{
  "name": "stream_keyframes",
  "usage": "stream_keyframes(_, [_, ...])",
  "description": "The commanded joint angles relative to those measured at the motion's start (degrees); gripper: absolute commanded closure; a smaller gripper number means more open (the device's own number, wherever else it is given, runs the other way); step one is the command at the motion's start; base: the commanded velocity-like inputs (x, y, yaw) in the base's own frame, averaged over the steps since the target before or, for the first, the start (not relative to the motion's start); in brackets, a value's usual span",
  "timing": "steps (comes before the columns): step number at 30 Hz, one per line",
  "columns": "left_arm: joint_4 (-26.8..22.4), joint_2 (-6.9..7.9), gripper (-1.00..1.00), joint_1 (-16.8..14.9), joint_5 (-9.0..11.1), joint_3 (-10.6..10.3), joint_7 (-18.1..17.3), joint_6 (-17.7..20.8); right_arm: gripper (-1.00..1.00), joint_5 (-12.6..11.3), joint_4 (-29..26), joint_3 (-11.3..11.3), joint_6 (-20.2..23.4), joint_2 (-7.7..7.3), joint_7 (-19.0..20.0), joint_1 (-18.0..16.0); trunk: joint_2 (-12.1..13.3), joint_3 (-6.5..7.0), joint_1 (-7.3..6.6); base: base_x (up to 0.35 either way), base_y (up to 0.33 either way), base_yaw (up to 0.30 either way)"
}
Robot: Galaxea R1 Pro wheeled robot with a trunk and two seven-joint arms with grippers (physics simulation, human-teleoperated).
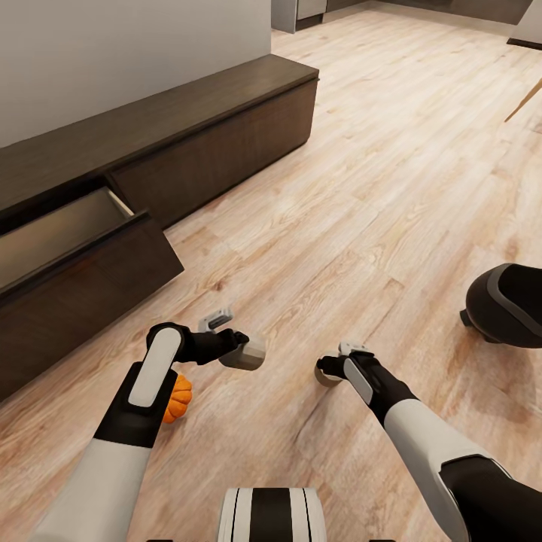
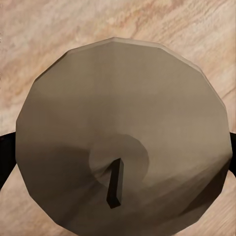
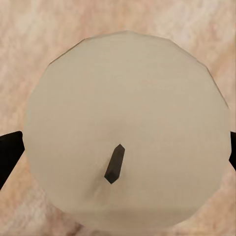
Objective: Place each of the two pumpkins and all three candles from the living room inside a cabinet in the living room (use any cabinet), then make sure every cabinet is closed, and position the cauldron so it is next to a table in the living room.
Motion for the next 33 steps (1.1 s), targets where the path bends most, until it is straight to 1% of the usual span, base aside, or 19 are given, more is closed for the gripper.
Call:
stream_keyframes(1, [-0.09,-0.01,1.00,0.00,0.58,0.00,0.60,0.07,1.00,0.48,1.00,0.37,0.32,-0.11,-0.67,0.03,0.00,-0.04,0.01,0.000,0.000,0.000])
stream_keyframes(6, [-1.72,0.01,1.00,0.73,0.36,0.07,0.60,0.07,1.00,0.49,-1.54,0.30,0.83,-0.27,-0.64,0.28,0.00,-0.04,0.01,0.000,0.000,0.000])
stream_keyframes(21, [-2.25,0.01,1.00,1.10,0.28,0.17,0.52,0.07,1.00,0.49,-2.18,0.28,1.09,-0.48,-0.57,0.44,0.00,-0.04,0.01,0.000,0.000,0.000])
stream_keyframes(26, [-2.32,0.01,1.00,1.16,0.26,0.21,0.53,0.07,1.00,0.48,-4.39,0.28,1.22,-0.60,-0.55,0.84,0.00,-0.04,0.01,0.000,0.000,0.000])
stream_keyframes(28, [-2.51,0.01,1.00,1.35,0.19,0.18,0.57,0.05,1.00,0.51,-7.12,0.23,1.76,-0.77,-0.55,1.64,0.00,-0.04,0.01,0.000,0.000,0.000])
stream_keyframes(32, [-3.73,0.01,1.00,1.47,0.10,0.17,0.63,0.06,1.00,0.46,-13.25,0.18,5.52,-1.92,-0.45,3.73,0.00,-0.04,0.01,0.000,0.000,0.000])
stream_keyframes(33, [-4.30,0.01,1.00,1.60,0.04,0.17,0.69,0.05,1.00,0.45,-20.49,0.13,9.07,-3.22,-0.40,6.36,0.00,-0.04,0.01,0.000,0.000,0.000])
